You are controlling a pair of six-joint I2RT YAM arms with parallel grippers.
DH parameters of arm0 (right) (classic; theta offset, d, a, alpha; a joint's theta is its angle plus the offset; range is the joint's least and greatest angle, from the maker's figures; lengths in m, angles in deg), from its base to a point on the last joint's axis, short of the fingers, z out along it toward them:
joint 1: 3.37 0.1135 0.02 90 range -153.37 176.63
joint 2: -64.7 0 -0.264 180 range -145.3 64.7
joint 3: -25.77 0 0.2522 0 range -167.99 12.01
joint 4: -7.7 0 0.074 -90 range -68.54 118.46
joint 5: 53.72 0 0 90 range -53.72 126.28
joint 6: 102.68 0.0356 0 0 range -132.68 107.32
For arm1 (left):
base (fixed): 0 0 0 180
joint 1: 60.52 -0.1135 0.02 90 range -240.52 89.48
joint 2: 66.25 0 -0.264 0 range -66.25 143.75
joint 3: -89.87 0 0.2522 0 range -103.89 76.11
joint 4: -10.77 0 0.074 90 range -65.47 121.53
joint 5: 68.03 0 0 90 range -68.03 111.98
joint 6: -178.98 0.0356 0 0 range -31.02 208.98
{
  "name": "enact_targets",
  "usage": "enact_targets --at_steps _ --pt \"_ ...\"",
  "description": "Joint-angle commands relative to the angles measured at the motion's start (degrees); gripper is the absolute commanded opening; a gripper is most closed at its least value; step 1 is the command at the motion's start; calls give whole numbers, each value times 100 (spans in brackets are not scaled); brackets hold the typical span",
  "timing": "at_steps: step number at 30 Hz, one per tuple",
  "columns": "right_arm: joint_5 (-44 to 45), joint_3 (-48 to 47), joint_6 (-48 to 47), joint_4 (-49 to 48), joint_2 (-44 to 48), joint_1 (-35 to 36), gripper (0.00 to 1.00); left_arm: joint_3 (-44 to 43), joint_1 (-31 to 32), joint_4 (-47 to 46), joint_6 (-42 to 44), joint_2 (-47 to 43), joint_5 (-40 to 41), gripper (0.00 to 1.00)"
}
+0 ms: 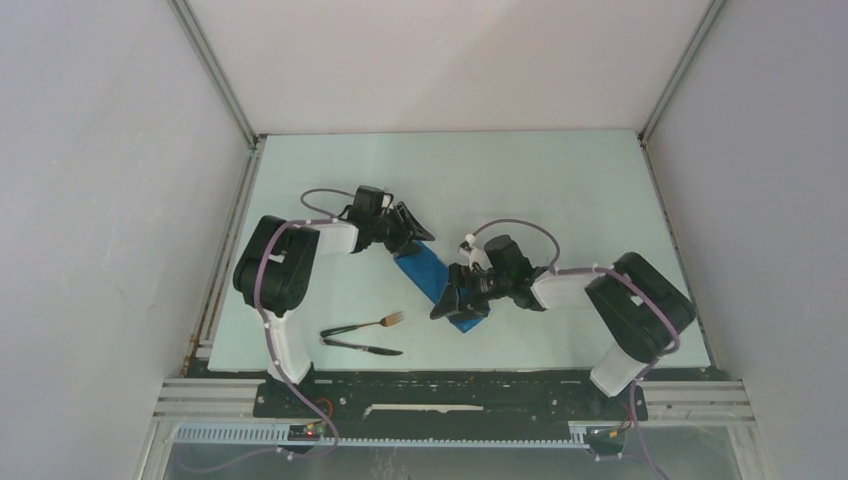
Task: Fold the napkin into a case and place the utensils inside
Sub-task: Turn over the smaller rectangle-folded napkin at the center of the board, then rotate the smaller rectangle-folded napkin at the center of the board.
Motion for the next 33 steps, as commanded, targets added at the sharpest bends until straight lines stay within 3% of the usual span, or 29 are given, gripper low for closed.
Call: enact_targets --at_steps 1,5,10,12,16,21,26,29,33 --pt "1128 -133 -570 1310 970 474 89 -102 58 579 326 -363 648 59" --pt "2390 -515 -287 2402 1377 1241 89 -414 84 1391 752 -1037 978 61" --pt "4007 -738 620 2534 1264 2139 90 -902 84 2153 1132 -1708 940 70" --pt "4504 -858 913 2702 1113 2284 90 -1133 91 2437 1264 -1817 868 75" --pt "5034 -843 1200 2952 817 2192 90 -1573 93 2882 1495 -1628 901 76" --pt "5336 -266 1211 2714 973 1554 90 -2364 85 3302 1490 -577 993 73" --pt "4906 -125 389 1914 832 106 90 -3377 104 3649 1634 492 923 72" --pt "4012 -785 -307 1606 210 -818 90 -4046 103 4165 1847 1018 1116 72" --pt "2988 -2030 -957 2434 -434 -1352 90 -3987 103 4386 1987 1180 1379 71"
